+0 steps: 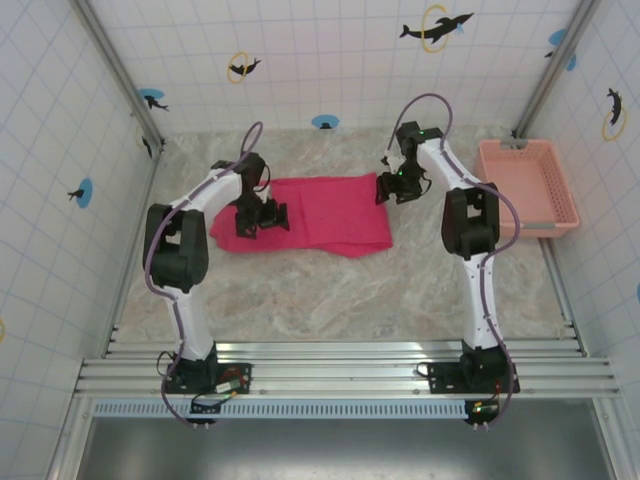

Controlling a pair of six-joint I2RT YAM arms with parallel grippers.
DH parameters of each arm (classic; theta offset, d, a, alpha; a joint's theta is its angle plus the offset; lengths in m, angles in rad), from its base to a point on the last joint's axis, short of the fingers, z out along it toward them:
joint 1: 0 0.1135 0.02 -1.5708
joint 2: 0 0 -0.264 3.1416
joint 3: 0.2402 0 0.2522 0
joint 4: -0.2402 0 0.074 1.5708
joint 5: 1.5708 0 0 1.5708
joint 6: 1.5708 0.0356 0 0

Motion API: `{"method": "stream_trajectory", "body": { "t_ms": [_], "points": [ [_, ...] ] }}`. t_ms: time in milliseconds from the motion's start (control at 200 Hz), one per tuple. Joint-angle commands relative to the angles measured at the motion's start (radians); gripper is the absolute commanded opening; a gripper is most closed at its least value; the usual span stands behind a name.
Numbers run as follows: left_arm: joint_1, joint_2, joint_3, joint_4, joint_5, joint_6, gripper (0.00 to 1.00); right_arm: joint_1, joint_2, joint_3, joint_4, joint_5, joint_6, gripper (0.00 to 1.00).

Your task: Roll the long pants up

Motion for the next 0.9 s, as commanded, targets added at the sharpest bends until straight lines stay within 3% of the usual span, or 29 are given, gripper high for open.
{"method": "stream_trajectory", "body": {
  "t_ms": [0, 145, 255, 320, 380, 460, 601, 756, 896],
  "points": [
    [0.004, 0.022, 0.026, -0.03, -0.033, -0.018, 0.97, 0.02, 0.055, 0.066, 0.006, -0.053, -0.014, 0.67],
    [0.004, 0.047, 0.032, -0.042, -0.05, -0.009, 0.98, 0.039, 0.103, 0.12, 0.002, -0.074, -0.007, 0.58],
    [0.004, 0.094, 0.06, -0.057, -0.065, -0.001, 0.98, 0.041, 0.115, 0.132, 0.002, -0.093, -0.001, 0.38],
    [0.004, 0.134, 0.09, -0.074, -0.077, 0.008, 0.98, 0.04, 0.115, 0.128, 0.002, -0.095, -0.003, 0.32],
    [0.005, 0.178, 0.131, -0.1, -0.091, 0.021, 0.98, 0.037, 0.109, 0.116, -0.004, -0.083, -0.008, 0.17],
    [0.008, 0.232, 0.199, -0.135, -0.11, 0.035, 0.97, 0.028, 0.092, 0.087, -0.005, -0.08, -0.009, 0.1],
    [0.017, 0.331, 0.371, -0.195, -0.137, 0.06, 0.98, 0.003, 0.039, 0.01, -0.008, -0.089, -0.003, 0.04],
    [0.022, 0.544, 0.738, -0.325, -0.135, 0.087, 0.98, -0.004, -0.048, -0.133, -0.007, -0.083, -0.001, 0.03],
    [0.032, 0.709, 1.018, -0.39, -0.053, 0.087, 0.98, -0.001, -0.142, -0.323, 0.044, -0.102, 0.039, 0.02]
  ]
}}
